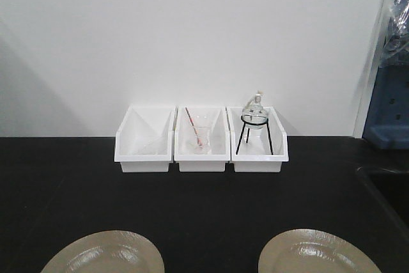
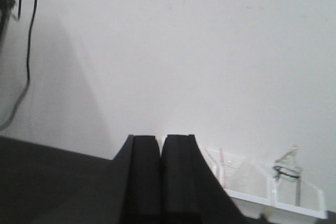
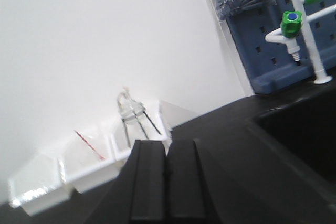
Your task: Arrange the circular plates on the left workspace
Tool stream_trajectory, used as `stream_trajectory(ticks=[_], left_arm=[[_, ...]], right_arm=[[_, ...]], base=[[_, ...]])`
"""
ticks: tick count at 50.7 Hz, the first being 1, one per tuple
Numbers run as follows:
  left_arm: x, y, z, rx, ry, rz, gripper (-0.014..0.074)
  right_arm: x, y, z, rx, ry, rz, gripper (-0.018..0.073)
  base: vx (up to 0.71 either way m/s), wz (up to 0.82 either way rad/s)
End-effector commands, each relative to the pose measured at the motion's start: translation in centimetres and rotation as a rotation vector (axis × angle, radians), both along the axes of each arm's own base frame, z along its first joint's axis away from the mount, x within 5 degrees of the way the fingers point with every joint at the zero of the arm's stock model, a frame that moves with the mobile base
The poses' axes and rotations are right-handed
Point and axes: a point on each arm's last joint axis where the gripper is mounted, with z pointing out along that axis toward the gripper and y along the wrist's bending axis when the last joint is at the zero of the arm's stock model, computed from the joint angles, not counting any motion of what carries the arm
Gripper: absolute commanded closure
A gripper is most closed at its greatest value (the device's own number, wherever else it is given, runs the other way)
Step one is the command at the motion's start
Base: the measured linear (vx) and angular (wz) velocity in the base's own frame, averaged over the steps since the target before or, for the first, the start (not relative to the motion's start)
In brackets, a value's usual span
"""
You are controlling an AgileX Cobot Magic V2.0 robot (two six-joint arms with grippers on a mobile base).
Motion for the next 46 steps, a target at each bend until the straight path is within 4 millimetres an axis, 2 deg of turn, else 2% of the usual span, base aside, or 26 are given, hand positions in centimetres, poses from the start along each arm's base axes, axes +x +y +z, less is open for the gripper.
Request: stream_trajectory(ticks=[1,5,9,16,20,26,32,36,40,46], left_arm=[[-0.4,-0.2,3.0,-0.121,-0.003,-0.067,0.0596],[0.3,-0.6,4.1,-0.081,0.126,-0.088,0.0596],[1.5,-0.8,5.3,-0.094,0.243,-0.108,0.0596],[4.8,-1.5,7.4,-0.186,0.435,-0.166,0.0596],[7.5,-2.2,8.1,-0.199,0.571,-0.213,0.0596],[11.4,-3.8,8.8,-0.219,0.737,-0.324,0.0596],[14.8,-5.8,8.4,-0.242,0.866,-0.507,0.0596],[16.2,-6.7,8.0,-0.254,0.910,-0.612,0.0596],[17.7,-6.6,6.9,-0.329,0.967,-0.653,0.0596],[18.8,-4.8,5.3,-0.396,1.048,-0.630,0.0596]], right_arm=[[0.1,0.0,4.0,0.051,-0.037,0.009,0.0560],[1.1,-0.1,5.6,0.072,0.040,0.010,0.0560],[2.8,-0.2,7.1,0.116,0.137,0.016,0.0560],[7.7,0.1,8.6,0.195,0.372,0.072,0.0560],[10.7,1.4,8.5,0.187,0.523,0.182,0.0560],[14.8,4.9,8.6,0.151,0.677,0.433,0.0560],[18.2,8.9,7.7,0.202,0.785,0.756,0.0560],[19.5,10.2,7.4,0.239,0.778,0.921,0.0560],[20.3,10.1,6.9,0.319,0.765,1.014,0.0560],[21.0,7.9,6.6,0.372,0.764,0.997,0.0560]], base=[[0.00,0.00],[0.00,-0.01],[0.00,0.00],[0.00,0.00],[0.00,0.00],[0.00,0.00],[0.00,0.00],[0.00,0.00],[0.00,0.00],[0.00,0.00]])
